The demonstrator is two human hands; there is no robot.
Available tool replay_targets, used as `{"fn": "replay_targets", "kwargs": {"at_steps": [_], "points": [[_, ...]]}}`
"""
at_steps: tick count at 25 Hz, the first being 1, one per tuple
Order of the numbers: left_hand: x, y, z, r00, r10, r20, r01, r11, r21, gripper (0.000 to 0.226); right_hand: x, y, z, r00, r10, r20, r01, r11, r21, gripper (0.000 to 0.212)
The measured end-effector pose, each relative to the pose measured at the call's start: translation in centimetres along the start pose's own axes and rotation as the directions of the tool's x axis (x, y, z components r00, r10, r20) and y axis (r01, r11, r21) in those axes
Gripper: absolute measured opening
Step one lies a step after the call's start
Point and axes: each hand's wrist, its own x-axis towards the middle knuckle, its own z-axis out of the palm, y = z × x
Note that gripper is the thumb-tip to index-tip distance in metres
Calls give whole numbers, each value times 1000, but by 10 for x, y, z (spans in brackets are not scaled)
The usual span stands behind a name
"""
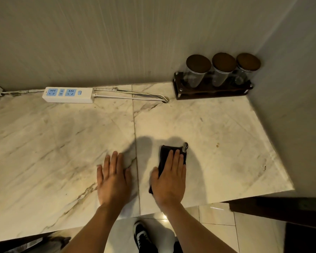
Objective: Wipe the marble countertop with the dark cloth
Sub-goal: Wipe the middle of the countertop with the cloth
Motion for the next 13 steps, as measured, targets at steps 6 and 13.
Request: {"fn": "replay_targets", "kwargs": {"at_steps": [6, 13], "points": [[4, 13, -6, 999, -20, -46, 16, 995, -97, 59, -13, 34, -8, 967, -238, 86, 243, 969, -44, 70], [2, 56, -1, 996, 80, -32, -83, 990, -116, 57, 11, 98, -37, 721, -630, 289, 663, 749, -21, 68]]}}
